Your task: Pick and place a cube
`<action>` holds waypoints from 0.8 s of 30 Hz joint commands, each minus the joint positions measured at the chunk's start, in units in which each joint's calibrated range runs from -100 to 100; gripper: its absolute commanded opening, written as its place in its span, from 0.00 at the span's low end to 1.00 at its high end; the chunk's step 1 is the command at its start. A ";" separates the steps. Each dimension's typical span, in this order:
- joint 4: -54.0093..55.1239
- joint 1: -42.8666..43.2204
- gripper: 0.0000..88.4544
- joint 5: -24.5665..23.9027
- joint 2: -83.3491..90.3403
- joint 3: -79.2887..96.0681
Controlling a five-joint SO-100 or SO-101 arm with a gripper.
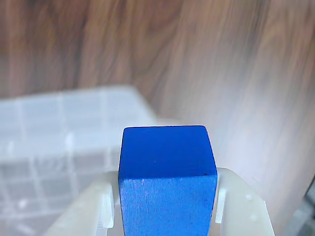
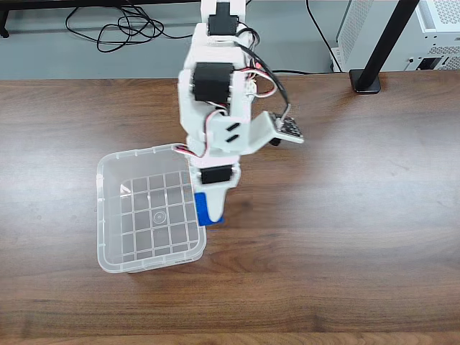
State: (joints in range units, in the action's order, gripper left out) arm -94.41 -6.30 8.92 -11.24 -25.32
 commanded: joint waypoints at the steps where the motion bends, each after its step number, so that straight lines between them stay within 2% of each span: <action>1: -3.03 -12.64 0.15 2.69 7.02 -3.53; 4: 0.38 -17.19 0.15 4.49 4.88 0.69; 7: 8.74 -20.64 0.15 5.65 1.00 7.06; 12: 17.02 -22.19 0.15 6.49 -6.35 13.43; 16: 18.64 -21.67 0.16 6.44 -11.97 13.79; 20: 18.64 -21.74 0.26 6.07 -15.19 13.70; 24: 18.47 -22.19 0.27 6.07 -15.35 13.70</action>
State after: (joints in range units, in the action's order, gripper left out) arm -76.28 -27.78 15.03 -28.11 -10.72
